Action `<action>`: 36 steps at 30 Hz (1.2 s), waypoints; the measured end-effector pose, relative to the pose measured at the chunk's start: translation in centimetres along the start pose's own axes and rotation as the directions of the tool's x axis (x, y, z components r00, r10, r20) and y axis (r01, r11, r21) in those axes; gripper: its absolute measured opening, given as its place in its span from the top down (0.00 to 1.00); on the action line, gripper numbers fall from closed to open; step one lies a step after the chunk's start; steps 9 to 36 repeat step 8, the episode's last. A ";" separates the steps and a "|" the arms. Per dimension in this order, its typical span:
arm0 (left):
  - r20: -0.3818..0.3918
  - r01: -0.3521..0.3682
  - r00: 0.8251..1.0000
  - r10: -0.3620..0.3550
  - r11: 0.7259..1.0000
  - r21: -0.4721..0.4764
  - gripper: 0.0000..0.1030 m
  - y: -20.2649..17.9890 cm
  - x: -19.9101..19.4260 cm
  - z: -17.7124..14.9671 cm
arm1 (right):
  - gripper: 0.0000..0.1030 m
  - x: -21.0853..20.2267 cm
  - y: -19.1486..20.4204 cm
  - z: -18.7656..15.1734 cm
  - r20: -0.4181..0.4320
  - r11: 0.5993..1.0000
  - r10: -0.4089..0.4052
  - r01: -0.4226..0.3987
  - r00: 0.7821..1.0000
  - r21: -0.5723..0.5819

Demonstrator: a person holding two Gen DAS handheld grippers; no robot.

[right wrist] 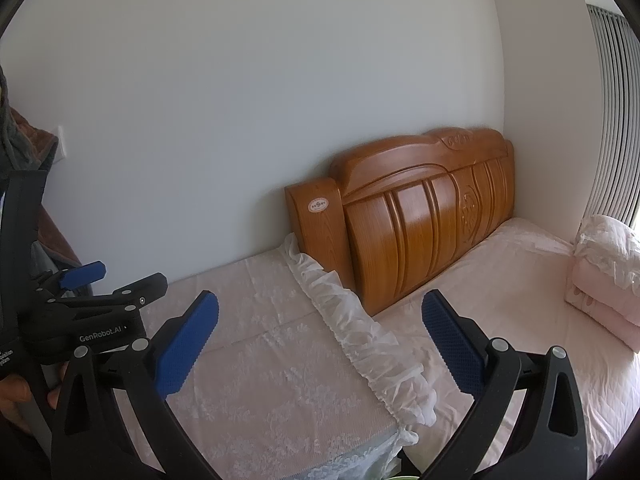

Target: Collect trash

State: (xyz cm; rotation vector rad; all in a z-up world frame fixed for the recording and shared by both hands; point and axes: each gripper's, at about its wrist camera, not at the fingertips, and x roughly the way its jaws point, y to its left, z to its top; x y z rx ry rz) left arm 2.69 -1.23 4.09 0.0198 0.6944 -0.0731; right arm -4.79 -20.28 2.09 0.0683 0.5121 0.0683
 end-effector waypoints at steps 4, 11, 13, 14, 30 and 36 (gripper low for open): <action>-0.010 0.018 1.000 -0.018 1.000 -0.001 0.07 0.0 0.2 0.0 | 0.02 0.0 0.0 0.1 -0.002 1.000 0.001 -0.001 1.000 -0.001; -0.017 0.022 1.000 -0.022 1.000 -0.002 0.07 0.0 0.3 -0.1 | 0.02 0.1 0.0 0.1 -0.005 1.000 0.000 0.000 1.000 0.000; -0.017 0.022 1.000 -0.022 1.000 -0.002 0.07 0.0 0.3 -0.1 | 0.02 0.1 0.0 0.1 -0.005 1.000 0.000 0.000 1.000 0.000; -0.017 0.022 1.000 -0.022 1.000 -0.002 0.07 0.0 0.3 -0.1 | 0.02 0.1 0.0 0.1 -0.005 1.000 0.000 0.000 1.000 0.000; -0.017 0.022 1.000 -0.022 1.000 -0.002 0.07 0.0 0.3 -0.1 | 0.02 0.1 0.0 0.1 -0.005 1.000 0.000 0.000 1.000 0.000; -0.017 0.022 1.000 -0.022 1.000 -0.002 0.07 0.0 0.3 -0.1 | 0.02 0.1 0.0 0.1 -0.005 1.000 0.000 0.000 1.000 0.000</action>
